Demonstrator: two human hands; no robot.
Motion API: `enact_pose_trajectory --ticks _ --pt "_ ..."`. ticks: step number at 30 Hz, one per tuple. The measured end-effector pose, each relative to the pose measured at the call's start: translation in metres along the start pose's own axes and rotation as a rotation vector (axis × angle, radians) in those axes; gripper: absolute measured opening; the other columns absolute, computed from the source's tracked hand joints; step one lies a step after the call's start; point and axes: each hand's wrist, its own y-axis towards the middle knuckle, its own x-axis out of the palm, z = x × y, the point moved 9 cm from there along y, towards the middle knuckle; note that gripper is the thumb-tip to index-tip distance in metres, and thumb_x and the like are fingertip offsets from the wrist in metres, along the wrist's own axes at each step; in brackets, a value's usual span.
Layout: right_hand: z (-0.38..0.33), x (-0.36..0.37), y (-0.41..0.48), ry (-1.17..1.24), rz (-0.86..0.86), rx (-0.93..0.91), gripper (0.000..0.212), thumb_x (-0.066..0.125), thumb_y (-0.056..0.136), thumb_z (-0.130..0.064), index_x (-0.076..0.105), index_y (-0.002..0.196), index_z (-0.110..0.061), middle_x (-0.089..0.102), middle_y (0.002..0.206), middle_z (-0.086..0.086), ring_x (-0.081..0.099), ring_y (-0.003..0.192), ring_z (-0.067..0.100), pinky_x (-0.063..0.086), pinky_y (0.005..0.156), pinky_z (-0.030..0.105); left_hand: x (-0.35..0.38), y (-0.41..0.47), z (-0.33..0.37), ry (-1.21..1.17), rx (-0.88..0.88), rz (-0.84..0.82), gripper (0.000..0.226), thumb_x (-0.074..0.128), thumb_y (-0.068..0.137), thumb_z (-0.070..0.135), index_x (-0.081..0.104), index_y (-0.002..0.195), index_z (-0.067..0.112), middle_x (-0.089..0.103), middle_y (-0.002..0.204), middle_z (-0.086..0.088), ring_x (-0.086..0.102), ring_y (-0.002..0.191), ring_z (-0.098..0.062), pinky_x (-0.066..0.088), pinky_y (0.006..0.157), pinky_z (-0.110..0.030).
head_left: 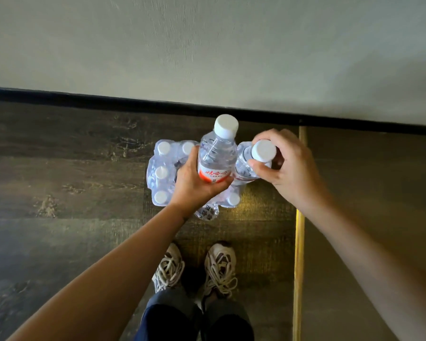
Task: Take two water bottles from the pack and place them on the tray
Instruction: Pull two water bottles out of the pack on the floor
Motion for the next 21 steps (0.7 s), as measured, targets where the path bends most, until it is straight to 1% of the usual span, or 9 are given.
enact_pose_trajectory --ticks 2,5,8,12,14,16,18,20,21 --pt "0.016 0.013 -0.005 0.041 -0.034 0.037 0.05 0.078 0.066 -0.024 0.055 0.107 -0.009 0.054 0.106 0.015 0.045 0.096 0.015 0.042 0.077 0.022 0.0 0.001 0.0 0.014 0.0 0.01 0.061 0.079 0.056 0.049 0.039 0.101 0.058 0.06 0.093 0.03 0.058 0.09 0.02 0.043 0.069 0.002" --pt "0.034 0.035 -0.004 0.315 -0.148 0.135 0.064 0.084 0.059 -0.012 0.048 0.111 -0.013 0.053 0.111 0.009 0.052 0.105 0.027 0.047 0.091 0.049 0.003 0.004 -0.002 0.008 -0.004 -0.001 0.06 0.08 0.055 0.046 0.041 0.1 0.056 0.061 0.092 0.028 0.06 0.088 0.017 0.045 0.069 0.0" --pt "0.058 0.053 0.002 0.372 -0.189 0.233 0.071 0.086 0.054 -0.012 0.047 0.113 -0.014 0.057 0.115 0.005 0.055 0.111 0.024 0.047 0.098 0.047 0.009 0.006 -0.008 -0.039 -0.036 -0.035 0.062 0.081 0.056 0.043 0.047 0.107 0.04 0.064 0.097 0.022 0.063 0.091 0.01 0.049 0.074 -0.006" --pt "0.09 0.083 -0.001 0.467 -0.246 0.432 0.08 0.084 0.054 -0.004 0.046 0.124 -0.007 0.057 0.126 0.015 0.053 0.119 0.027 0.042 0.104 0.052 0.008 0.01 -0.013 -0.058 -0.059 -0.037 0.066 0.084 0.058 0.037 0.049 0.113 0.022 0.067 0.102 0.011 0.065 0.093 0.004 0.053 0.079 -0.014" --pt "0.09 0.089 0.001 0.479 -0.221 0.437 0.072 0.084 0.054 -0.002 0.051 0.118 -0.011 0.058 0.124 0.012 0.053 0.119 0.028 0.042 0.104 0.049 0.004 0.009 -0.016 -0.078 -0.083 -0.036 0.067 0.085 0.059 0.031 0.049 0.114 0.018 0.068 0.104 0.007 0.065 0.094 0.001 0.054 0.079 -0.017" --pt "0.082 0.086 0.006 0.431 -0.172 0.408 0.063 0.085 0.053 -0.007 0.053 0.103 -0.03 0.061 0.112 -0.001 0.056 0.112 0.021 0.046 0.097 0.035 -0.006 0.005 -0.019 -0.113 -0.107 -0.008 0.064 0.085 0.059 0.026 0.05 0.112 0.018 0.067 0.098 0.012 0.065 0.088 0.007 0.051 0.073 -0.01" --pt "0.065 0.083 0.012 0.387 -0.172 0.376 0.061 0.086 0.052 -0.015 0.05 0.094 -0.04 0.06 0.1 -0.014 0.059 0.099 0.01 0.046 0.085 0.022 -0.022 0.0 -0.018 -0.159 -0.122 0.034 0.063 0.085 0.059 0.024 0.05 0.111 0.019 0.066 0.096 0.014 0.065 0.085 0.009 0.051 0.069 -0.008" --pt "0.042 0.081 0.017 0.381 -0.214 0.341 0.059 0.086 0.052 -0.021 0.052 0.096 -0.04 0.059 0.096 -0.021 0.059 0.092 0.001 0.044 0.079 0.014 -0.045 -0.006 -0.013 -0.202 -0.13 0.084 0.064 0.085 0.059 0.028 0.051 0.113 0.018 0.068 0.099 0.009 0.066 0.09 0.003 0.054 0.075 -0.015" --pt "0.027 0.081 0.019 0.385 -0.236 0.322 0.06 0.086 0.051 -0.023 0.053 0.1 -0.036 0.06 0.098 -0.019 0.06 0.094 0.002 0.045 0.081 0.015 -0.058 -0.01 -0.008 -0.222 -0.131 0.113 0.067 0.085 0.058 0.031 0.051 0.114 0.018 0.069 0.102 0.005 0.066 0.094 -0.002 0.055 0.081 -0.023"
